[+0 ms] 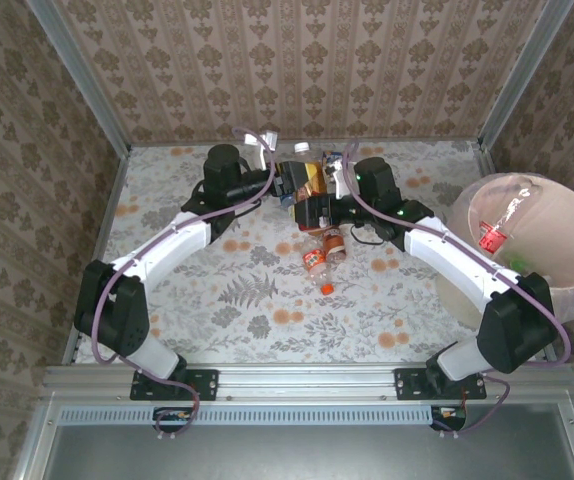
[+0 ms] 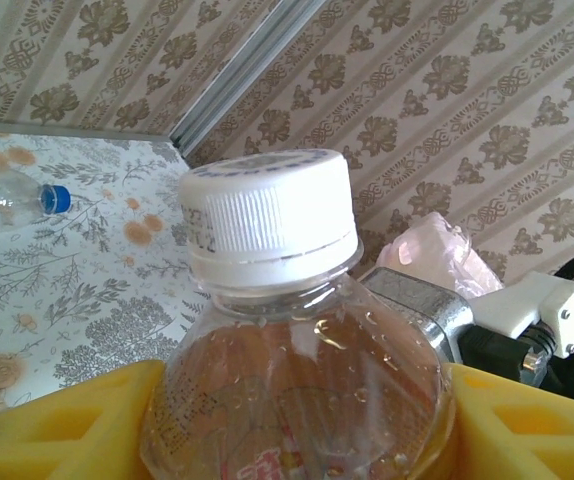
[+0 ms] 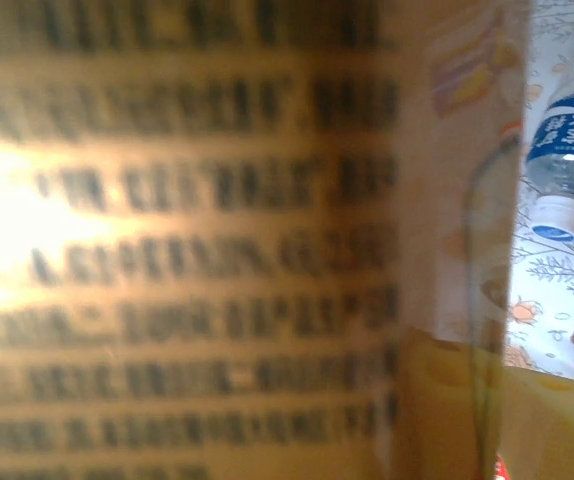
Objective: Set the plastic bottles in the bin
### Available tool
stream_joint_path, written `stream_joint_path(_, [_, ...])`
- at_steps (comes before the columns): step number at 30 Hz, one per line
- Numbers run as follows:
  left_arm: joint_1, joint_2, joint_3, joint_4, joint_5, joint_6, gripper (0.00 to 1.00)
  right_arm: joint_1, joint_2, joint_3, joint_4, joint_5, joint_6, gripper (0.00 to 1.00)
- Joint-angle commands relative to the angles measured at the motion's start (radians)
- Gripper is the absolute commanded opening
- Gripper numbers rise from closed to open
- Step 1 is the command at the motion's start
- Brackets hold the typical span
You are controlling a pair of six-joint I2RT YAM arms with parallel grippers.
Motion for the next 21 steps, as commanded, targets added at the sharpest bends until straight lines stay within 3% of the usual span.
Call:
stream_joint_path(1, [-0.005,0.016,0.049,0.051,0.04,-0.001,0.62,-0.005,0.004,0.002,0.033,-0.023,0.01,0.91])
stream_joint_path(10, [-0.005,0.028,0.064,0.045,0.042,-0.01,0.62,-0.016,-0.011,0.004,0.032,0.04,-0.002,0.61])
stream_joint_path(14, [-0.004,0.029,0.068,0.041,0.039,-0.009,0.63,-0.022,-0.02,-0.001,0.036,0.047,-0.006,0.53])
stream_joint_path(21, [0.0,0.003,0.061,0.007,0.012,-0.002,0.83,-0.046,-0.021,0.002,-0.003,0.096,-0.012,0.5])
